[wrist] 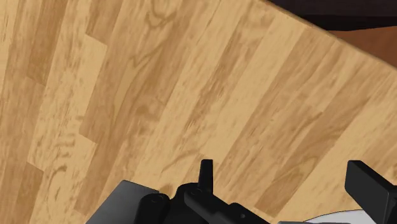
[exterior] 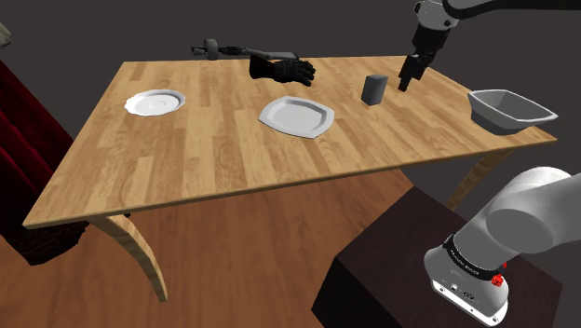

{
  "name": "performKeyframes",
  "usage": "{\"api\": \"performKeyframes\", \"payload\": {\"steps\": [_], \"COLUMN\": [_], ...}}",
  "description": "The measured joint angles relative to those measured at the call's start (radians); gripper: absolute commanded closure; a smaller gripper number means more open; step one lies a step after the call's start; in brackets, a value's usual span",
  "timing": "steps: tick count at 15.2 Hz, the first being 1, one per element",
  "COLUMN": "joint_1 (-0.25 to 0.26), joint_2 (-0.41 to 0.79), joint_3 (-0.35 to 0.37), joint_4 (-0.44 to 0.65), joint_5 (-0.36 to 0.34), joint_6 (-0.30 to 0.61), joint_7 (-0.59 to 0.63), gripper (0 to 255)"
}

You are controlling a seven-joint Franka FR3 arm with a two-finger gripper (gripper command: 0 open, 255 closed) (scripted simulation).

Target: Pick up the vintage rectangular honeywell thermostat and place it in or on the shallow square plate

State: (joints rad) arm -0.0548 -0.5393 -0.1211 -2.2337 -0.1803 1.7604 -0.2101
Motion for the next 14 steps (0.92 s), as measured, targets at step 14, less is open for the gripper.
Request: {"api": "performKeyframes", "payload": {"steps": [14], "joint_1": [-0.035], "joint_2": [0.443], "joint_3": [-0.16], "joint_4": [0.273], "joint_5": [0.088], "joint_6": [0.278], "joint_7": [-0.161], "gripper": [0]}}
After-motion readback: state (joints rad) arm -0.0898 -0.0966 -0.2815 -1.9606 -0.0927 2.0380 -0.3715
